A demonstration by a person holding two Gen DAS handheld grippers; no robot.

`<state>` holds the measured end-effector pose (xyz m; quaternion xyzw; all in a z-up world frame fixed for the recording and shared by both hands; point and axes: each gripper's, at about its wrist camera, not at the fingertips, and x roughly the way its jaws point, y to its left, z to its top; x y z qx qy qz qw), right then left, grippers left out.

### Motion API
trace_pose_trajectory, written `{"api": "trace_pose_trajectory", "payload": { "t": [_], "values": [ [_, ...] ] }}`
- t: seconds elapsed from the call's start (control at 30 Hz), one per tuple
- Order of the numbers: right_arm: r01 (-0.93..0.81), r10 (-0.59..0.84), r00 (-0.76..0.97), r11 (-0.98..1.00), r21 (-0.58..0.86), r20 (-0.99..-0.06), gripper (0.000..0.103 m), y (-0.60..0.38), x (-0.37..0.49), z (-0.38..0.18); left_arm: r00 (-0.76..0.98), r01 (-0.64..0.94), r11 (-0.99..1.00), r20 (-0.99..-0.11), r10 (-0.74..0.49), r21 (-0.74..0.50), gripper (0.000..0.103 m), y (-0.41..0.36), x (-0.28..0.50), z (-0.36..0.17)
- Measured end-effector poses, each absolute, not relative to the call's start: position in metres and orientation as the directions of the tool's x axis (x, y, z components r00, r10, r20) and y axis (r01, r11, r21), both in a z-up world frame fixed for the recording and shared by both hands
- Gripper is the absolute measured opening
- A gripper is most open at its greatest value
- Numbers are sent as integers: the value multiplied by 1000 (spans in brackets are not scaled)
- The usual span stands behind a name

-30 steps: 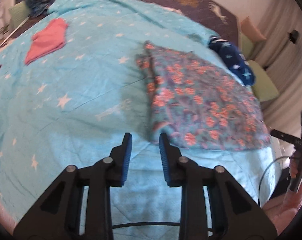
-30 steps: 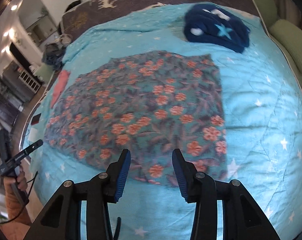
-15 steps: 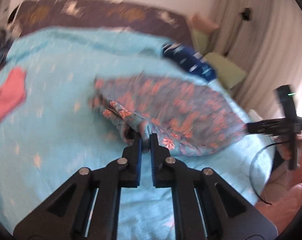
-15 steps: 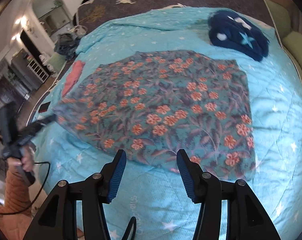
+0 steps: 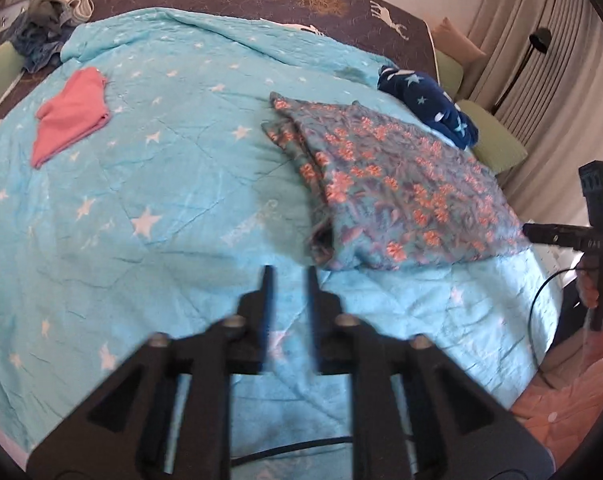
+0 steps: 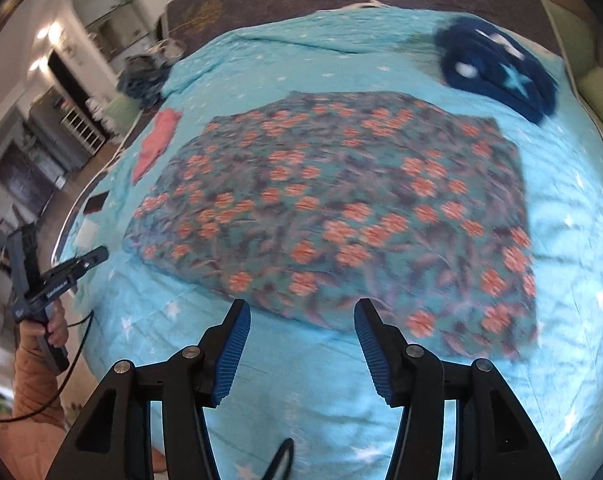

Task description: Fold small clothes

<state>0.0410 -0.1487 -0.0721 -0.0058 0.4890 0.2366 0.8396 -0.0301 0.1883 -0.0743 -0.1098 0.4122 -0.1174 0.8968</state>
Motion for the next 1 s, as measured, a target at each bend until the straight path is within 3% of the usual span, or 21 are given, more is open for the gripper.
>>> {"api": "trace_pose_trajectory", "payload": {
  "t": [0.03,0.07,0.23,0.4,0.67,0.77,0.83,1.0],
  "values": [
    [-442,398,407,873,204,-822,56,-135,40,-71,634,121,944,-707,-311,-307,50,186,-28,-73],
    [-489,403,406,854,178,-820,56,-118,37,-70,639,121,941,-701,-317,-316,57,183,-25,-72],
    [-649,429,413,757,71,-803,57,-36,26,-78,664,64,939,-687,-294,-339,57,185,-23,-68],
    [-753,372,468,642,-142,-801,57,52,16,-107,695,-59,904,-668,-267,-423,57,215,-40,-72],
    [-706,248,574,633,-318,-780,55,104,24,-138,729,-184,863,-654,-201,-470,58,255,-59,-69],
    [-678,247,594,666,-311,-765,40,111,32,-135,727,-193,859,-657,-199,-474,58,260,-51,-68],
    [-663,256,590,695,-278,-766,13,105,37,-134,726,-187,849,-651,-220,-495,60,262,-42,-68],
    [-634,414,499,774,5,-761,5,60,50,-110,685,-105,833,-646,-336,-544,67,241,5,-70]
  ]
}}
